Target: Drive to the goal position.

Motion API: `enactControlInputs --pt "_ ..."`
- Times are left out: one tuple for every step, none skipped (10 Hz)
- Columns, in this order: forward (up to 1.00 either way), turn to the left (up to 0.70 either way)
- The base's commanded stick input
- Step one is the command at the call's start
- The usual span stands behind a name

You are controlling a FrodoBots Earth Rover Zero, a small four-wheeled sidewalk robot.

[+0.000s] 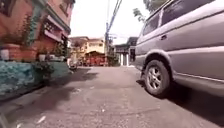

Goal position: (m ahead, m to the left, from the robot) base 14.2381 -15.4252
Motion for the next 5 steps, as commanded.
enactControlInputs --pt "0.7 0.0" --pt "0.7 0.0" --pt "0.7 0.0" --pt "0.7 0.0" --pt "0.7 0.0"
